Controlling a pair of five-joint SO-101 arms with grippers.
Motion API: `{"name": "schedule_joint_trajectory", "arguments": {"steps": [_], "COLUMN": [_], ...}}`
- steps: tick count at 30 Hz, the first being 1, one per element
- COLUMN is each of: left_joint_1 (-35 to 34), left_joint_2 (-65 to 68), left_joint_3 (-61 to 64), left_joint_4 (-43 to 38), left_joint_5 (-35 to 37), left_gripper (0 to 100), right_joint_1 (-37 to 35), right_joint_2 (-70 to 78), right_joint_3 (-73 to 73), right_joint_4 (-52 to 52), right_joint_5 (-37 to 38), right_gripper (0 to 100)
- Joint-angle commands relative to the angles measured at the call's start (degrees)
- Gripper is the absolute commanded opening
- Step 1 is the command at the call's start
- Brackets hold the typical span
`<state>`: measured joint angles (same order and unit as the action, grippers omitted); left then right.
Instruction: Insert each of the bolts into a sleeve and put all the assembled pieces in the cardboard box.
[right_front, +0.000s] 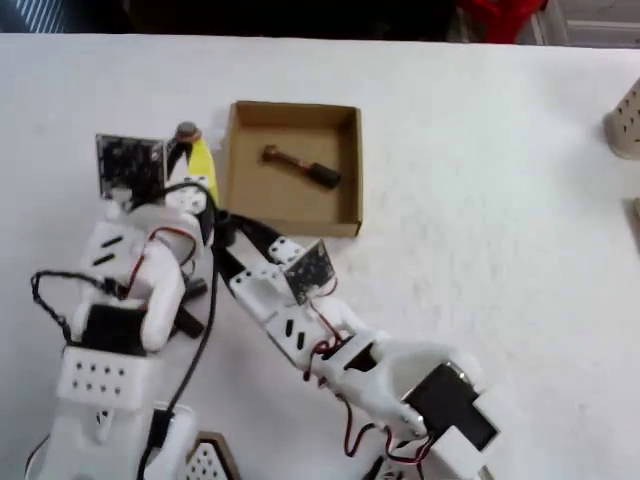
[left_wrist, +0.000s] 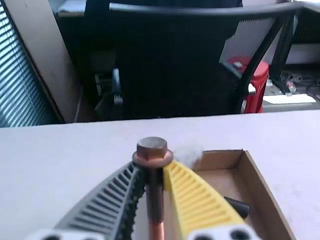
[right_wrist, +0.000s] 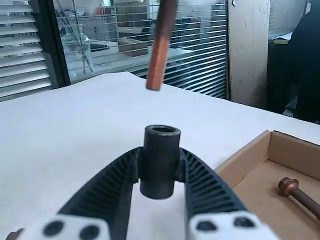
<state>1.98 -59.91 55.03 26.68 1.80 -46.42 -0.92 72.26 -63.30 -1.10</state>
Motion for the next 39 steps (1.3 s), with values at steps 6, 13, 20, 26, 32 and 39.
{"name": "schedule_joint_trajectory", "arguments": {"steps": [6, 13, 20, 26, 32, 39], "left_joint_1": [5.93, 6.37, 5.93, 4.79, 3.91, 3.47], "left_joint_2": [-7.43, -11.12, -13.14, -13.85, -13.93, -13.93], "left_joint_3": [0.79, 5.27, 12.13, 12.84, 13.45, 15.03], "left_joint_4": [0.97, 0.7, -5.63, -5.27, -5.54, -5.71], "left_joint_5": [5.63, 4.92, 3.08, 2.99, 2.99, 3.08], "left_gripper": [2, 2, 2, 2, 2, 2], "right_joint_1": [-0.22, -0.22, -0.13, -0.13, -0.04, -0.22], "right_joint_2": [-0.04, -0.04, -0.04, 0.04, 0.04, -0.22], "right_joint_3": [-0.79, -0.79, -0.7, -0.7, -0.7, -0.53], "right_joint_4": [-1.63, -1.63, -1.63, -1.63, -1.63, -1.63], "right_joint_5": [0.62, 0.62, 0.62, 0.62, 0.62, 0.62], "right_gripper": [1.8, 1.8, 1.8, 1.8, 1.8, 1.8]}}
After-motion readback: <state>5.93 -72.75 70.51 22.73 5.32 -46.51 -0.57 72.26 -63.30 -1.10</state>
